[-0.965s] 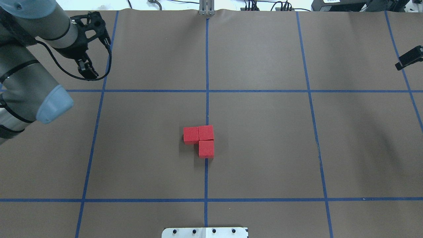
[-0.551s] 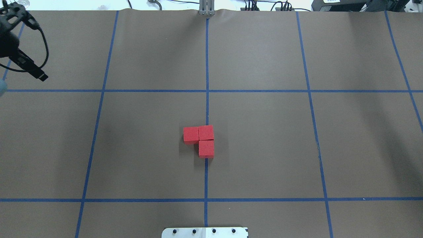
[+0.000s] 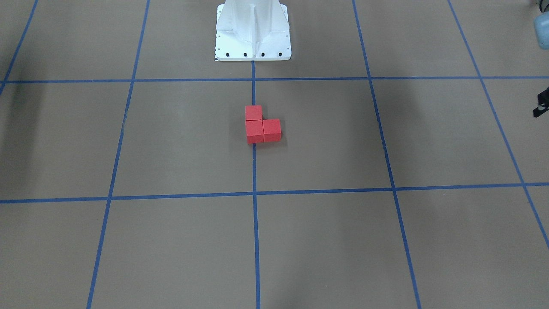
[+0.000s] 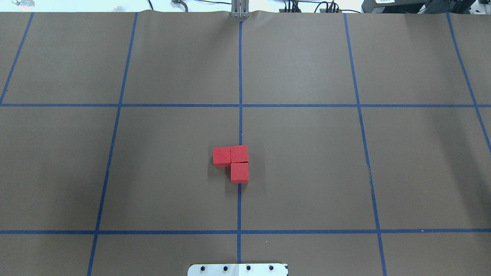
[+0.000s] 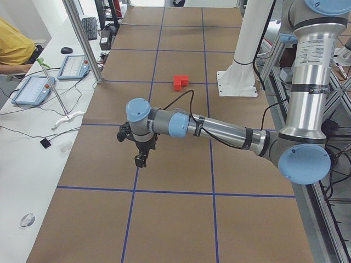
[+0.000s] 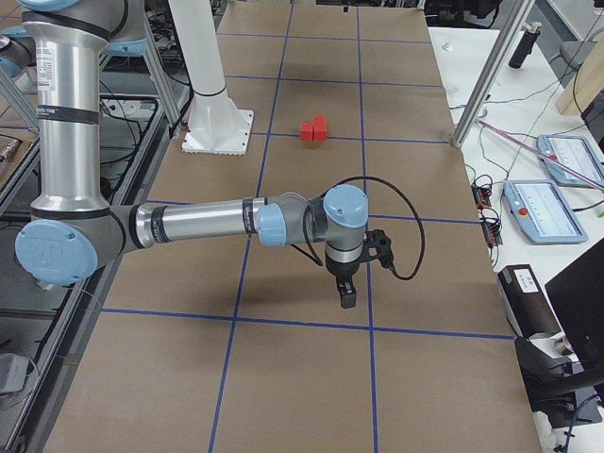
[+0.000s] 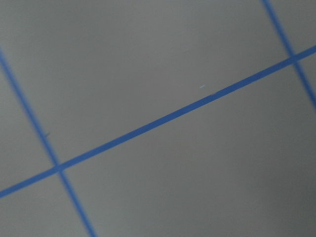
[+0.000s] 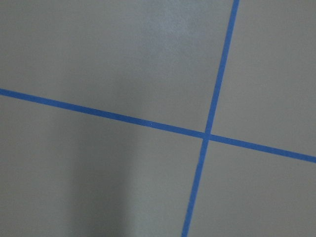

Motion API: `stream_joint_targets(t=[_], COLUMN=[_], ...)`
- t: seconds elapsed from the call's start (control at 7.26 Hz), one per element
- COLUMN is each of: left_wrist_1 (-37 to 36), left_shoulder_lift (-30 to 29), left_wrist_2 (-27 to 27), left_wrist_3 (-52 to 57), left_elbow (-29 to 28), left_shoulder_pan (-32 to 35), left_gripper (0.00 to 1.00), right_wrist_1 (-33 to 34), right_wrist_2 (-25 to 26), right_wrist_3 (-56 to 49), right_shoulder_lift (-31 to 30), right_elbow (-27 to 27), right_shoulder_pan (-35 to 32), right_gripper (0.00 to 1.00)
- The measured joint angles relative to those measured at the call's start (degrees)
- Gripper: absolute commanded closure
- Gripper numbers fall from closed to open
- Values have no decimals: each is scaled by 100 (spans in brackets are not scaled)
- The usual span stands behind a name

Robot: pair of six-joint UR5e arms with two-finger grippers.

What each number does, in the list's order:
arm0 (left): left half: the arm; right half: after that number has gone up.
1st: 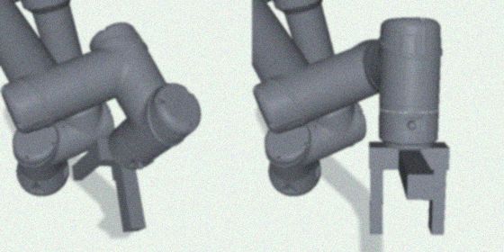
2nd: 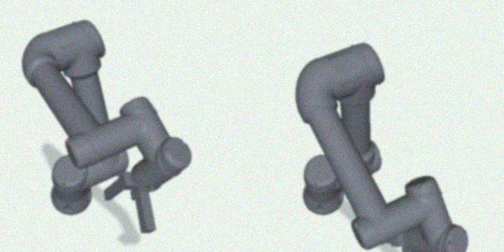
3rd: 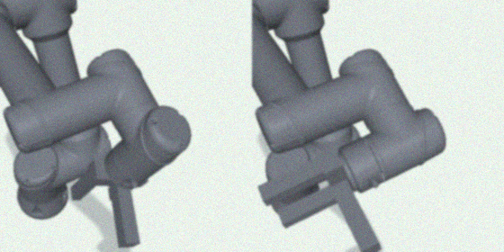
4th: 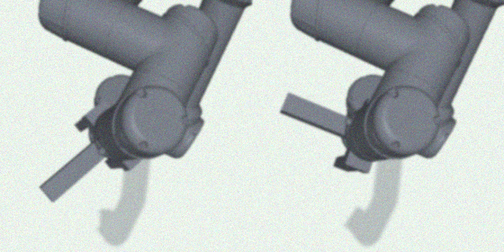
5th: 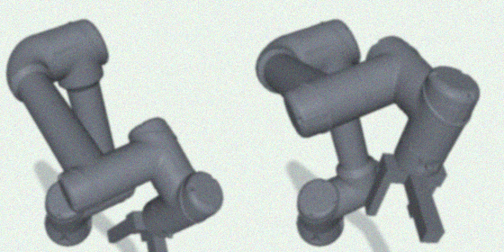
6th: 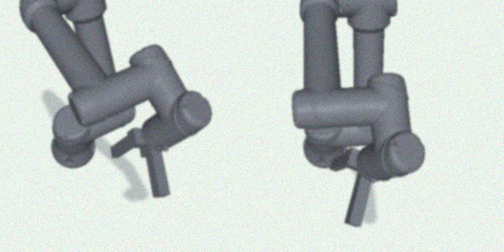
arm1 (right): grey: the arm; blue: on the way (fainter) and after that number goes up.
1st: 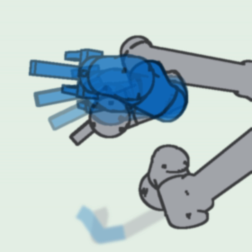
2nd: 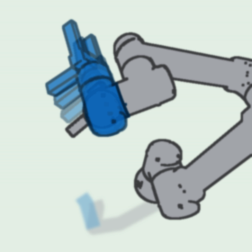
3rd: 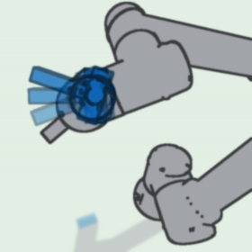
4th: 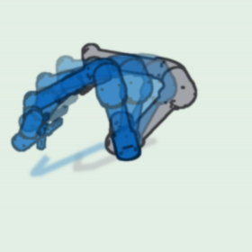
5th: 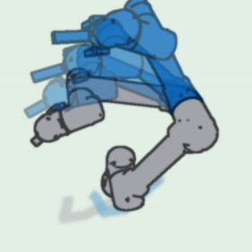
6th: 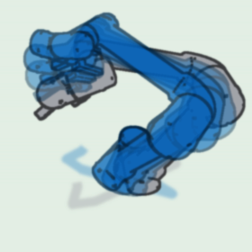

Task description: Form red blocks into L shape at center

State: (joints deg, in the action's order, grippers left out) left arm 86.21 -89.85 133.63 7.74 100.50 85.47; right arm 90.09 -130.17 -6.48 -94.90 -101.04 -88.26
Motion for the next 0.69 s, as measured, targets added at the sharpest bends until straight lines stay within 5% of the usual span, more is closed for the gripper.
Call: stream_joint_targets(t=[0.69], left_wrist_1=[2], left_shoulder_lift=[1173], left_wrist_2=[-17], left_wrist_3=[42], left_elbow=[572], left_shoulder_pan=[940], left_gripper=[0], right_wrist_1=[0], right_wrist_2=[24], right_wrist_3=[438], right_shoulder_lift=[-33], right_elbow=[-10], right_shoulder_pan=[-42], right_gripper=[0])
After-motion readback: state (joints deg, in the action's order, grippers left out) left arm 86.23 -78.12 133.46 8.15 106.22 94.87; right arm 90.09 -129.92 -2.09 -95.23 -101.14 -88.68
